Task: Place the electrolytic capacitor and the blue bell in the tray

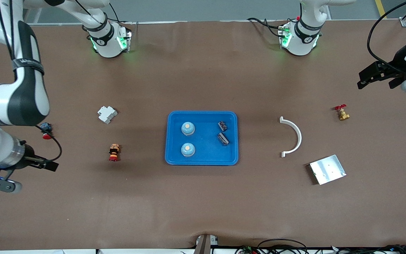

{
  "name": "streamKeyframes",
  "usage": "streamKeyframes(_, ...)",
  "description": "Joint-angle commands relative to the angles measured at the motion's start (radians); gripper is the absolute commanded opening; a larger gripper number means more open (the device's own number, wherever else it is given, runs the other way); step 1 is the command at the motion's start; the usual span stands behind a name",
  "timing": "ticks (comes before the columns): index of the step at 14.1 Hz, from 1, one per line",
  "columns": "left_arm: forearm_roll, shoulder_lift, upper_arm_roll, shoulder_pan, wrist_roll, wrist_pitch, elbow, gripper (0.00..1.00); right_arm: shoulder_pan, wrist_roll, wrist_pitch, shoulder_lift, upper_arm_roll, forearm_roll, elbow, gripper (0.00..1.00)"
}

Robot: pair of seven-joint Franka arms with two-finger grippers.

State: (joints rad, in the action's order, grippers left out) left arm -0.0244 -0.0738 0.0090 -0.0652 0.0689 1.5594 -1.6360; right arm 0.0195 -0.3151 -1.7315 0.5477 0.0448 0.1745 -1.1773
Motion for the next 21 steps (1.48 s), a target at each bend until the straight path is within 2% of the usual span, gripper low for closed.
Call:
streamKeyframes(1, -0.012, 0.012, 0.002, -0.008, -0.011, -0.024, 0.038, 1.0, 0.054, 0.085, 0.003, -0.075, 0.018, -0.026, -0.045, 1.0)
streamKeyframes(5, -0.011, 0.012, 0.002, -0.007, -0.009, -0.024, 0.038, 1.0, 0.105, 0.134, 0.052, -0.124, 0.021, -0.032, -0.054, 1.0)
streamKeyframes(6, -0.009, 0.016, 0.002, -0.007, -0.009, -0.024, 0.036, 1.0, 0.108, 0.158, 0.064, -0.136, 0.018, -0.065, -0.056, 1.0)
streamKeyframes(8, -0.008, 0.016, 0.002, -0.007, -0.009, -0.025, 0.036, 1.0, 0.158, 0.191, 0.069, -0.163, 0.017, -0.207, -0.079, 1.0)
streamKeyframes(9, -0.008, 0.017, 0.002, -0.007, -0.009, -0.036, 0.038, 1.0, 0.177, 0.215, 0.069, -0.175, 0.017, -0.24, -0.088, 1.0)
streamKeyframes(14, -0.006, 0.034, 0.002, -0.002, -0.009, -0.084, 0.033, 1.0, 0.201, 0.264, 0.056, -0.314, 0.012, -0.24, -0.228, 1.0)
streamKeyframes(19, -0.006, 0.023, 0.003, 0.007, -0.018, -0.113, 0.031, 1.0, 0.201, 0.281, 0.059, -0.371, 0.012, -0.24, -0.271, 1.0)
streamKeyframes(21, -0.005, 0.017, 0.005, 0.01, -0.023, -0.117, 0.025, 1.0, 0.201, 0.301, 0.055, -0.416, 0.012, -0.239, -0.326, 1.0)
